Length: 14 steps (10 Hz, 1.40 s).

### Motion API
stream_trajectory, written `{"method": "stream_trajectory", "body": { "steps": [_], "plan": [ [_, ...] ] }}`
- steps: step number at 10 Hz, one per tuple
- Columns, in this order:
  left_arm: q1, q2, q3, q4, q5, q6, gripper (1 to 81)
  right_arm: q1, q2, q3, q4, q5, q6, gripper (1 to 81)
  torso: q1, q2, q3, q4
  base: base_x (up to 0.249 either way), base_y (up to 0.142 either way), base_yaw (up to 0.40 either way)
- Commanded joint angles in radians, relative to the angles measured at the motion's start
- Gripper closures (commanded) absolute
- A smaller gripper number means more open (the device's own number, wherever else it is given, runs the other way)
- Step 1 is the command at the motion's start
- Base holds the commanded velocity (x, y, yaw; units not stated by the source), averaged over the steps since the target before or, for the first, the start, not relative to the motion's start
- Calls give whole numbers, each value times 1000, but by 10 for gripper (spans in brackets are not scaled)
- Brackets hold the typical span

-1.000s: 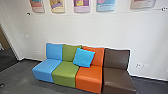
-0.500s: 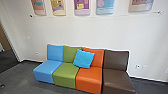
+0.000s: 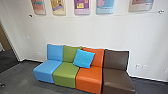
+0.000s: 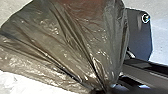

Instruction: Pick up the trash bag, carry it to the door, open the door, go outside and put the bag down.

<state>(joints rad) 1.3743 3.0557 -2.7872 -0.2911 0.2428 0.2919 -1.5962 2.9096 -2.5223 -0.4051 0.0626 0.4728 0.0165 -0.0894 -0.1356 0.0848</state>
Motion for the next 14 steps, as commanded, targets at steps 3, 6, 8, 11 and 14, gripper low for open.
{"method": "stream_trajectory", "body": {
  "steps": [3,6,8,11,14],
  "plan": [
    [-71,3,-2,-2,79,3,811,28,-4,4,-11,-46,0,10,0,0,89,0,0,0,0],
    [-71,3,-2,0,79,6,811,28,-2,4,-9,-46,0,10,-1,0,87,0,0,0,0],
    [-68,9,-2,3,79,7,811,31,1,2,-9,-47,1,10,-2,0,97,0,0,0,0],
    [-68,12,-2,4,81,9,811,31,29,-38,-14,-47,1,10,-2,0,95,0,-21,0,0],
    [-66,12,-2,3,81,10,811,32,38,-55,-15,-47,0,10,-3,0,95,0,-77,0,0]
  ]
}}
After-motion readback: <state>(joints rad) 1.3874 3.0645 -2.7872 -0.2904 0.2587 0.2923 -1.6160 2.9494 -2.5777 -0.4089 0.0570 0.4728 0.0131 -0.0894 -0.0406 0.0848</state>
